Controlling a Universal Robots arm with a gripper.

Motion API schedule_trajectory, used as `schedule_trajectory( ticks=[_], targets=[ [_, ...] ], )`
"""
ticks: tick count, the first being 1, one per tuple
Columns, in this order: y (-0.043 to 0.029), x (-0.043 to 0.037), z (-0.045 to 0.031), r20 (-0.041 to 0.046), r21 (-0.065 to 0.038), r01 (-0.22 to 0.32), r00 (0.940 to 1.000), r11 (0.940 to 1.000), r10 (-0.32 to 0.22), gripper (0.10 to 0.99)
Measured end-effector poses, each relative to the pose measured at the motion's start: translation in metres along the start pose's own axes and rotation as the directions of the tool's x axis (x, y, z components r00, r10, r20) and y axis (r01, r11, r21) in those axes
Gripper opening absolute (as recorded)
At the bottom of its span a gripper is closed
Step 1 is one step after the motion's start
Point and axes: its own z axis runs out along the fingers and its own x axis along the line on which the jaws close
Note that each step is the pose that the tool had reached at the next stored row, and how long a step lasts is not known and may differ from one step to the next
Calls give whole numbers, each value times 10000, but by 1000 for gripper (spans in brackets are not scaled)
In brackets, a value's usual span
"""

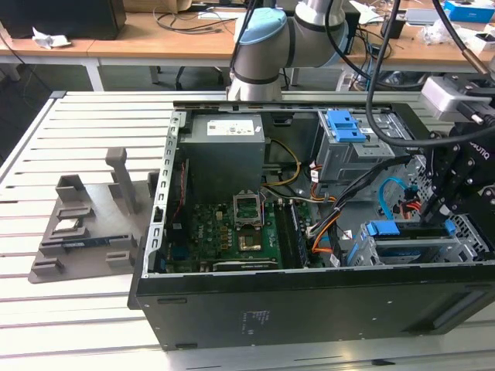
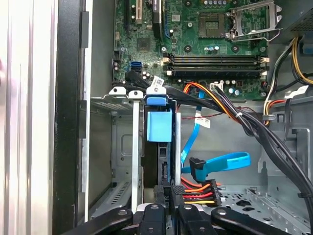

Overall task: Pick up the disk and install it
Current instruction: 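Insert the first disk wire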

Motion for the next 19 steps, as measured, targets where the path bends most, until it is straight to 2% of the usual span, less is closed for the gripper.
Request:
schedule_trajectory(
  ticks=[8, 15, 16, 18, 19],
  targets=[
    [14, -4, 57, 1, 0, 0, 10000, 10000, 0, 165],
    [15, -4, 66, 11, -1, 0, 10000, 10000, 0, 176],
    [15, -4, 64, 6, -1, -1, 10000, 10000, 1, 243],
    [16, -3, 39, 3, -1, -1, 10000, 10000, 1, 243],
    [19, -6, -31, 0, 0, 0, 10000, 10000, 0, 243]
  ],
)
